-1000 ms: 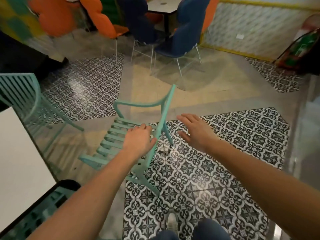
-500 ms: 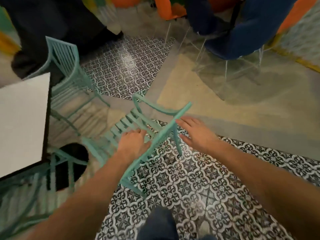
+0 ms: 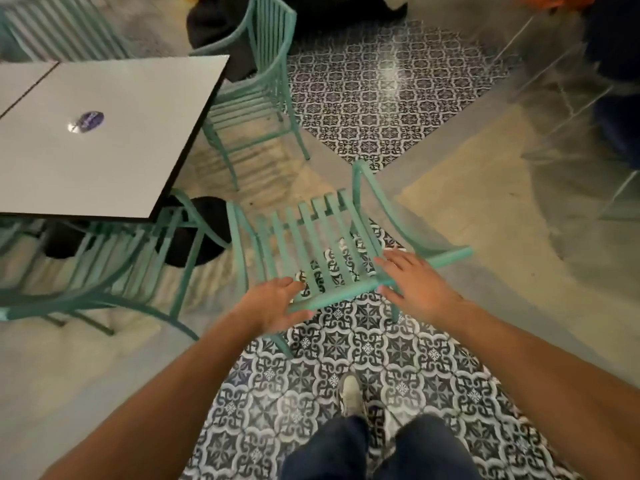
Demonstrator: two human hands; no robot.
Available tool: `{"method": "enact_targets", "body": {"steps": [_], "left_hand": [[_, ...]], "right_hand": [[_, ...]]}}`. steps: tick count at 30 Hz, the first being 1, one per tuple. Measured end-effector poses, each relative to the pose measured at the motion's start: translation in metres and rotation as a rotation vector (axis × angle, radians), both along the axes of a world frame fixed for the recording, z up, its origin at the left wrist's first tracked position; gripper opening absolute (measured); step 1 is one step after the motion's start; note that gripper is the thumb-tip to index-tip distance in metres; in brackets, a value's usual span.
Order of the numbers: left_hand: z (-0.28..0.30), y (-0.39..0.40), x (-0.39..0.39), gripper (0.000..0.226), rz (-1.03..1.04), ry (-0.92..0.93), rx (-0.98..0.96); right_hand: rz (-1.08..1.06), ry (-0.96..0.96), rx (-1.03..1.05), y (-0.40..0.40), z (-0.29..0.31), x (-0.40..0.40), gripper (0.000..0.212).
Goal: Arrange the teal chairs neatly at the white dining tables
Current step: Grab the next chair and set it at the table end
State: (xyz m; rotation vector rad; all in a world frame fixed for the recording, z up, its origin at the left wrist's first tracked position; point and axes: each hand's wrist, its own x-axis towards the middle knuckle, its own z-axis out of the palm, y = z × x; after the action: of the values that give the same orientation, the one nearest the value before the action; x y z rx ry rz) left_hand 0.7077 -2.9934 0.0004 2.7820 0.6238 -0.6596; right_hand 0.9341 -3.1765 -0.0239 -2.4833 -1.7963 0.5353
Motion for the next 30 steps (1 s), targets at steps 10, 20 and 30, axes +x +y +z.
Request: {"method": "enact_targets", "body": {"steps": [10,20,30], "left_hand": [[-0.038,-0.021,-0.024,0.043,0.305,0.007,0.038],[-0.040,-0.028,-0.004,0.042,0.263,-0.013,0.155],[-0.032,-0.054,0.073,0.045,0.370,-0.018,0.160]], "right_hand": [[0.147,0.019,-0.047,-0.003,-0.009,0.026,0.048],[0.196,-0.027,-0.027,0.002,-0.008,0.061,0.042],[0.174,-0.094,-0.035,0.023,-0.004,0.145,0.039]]}}
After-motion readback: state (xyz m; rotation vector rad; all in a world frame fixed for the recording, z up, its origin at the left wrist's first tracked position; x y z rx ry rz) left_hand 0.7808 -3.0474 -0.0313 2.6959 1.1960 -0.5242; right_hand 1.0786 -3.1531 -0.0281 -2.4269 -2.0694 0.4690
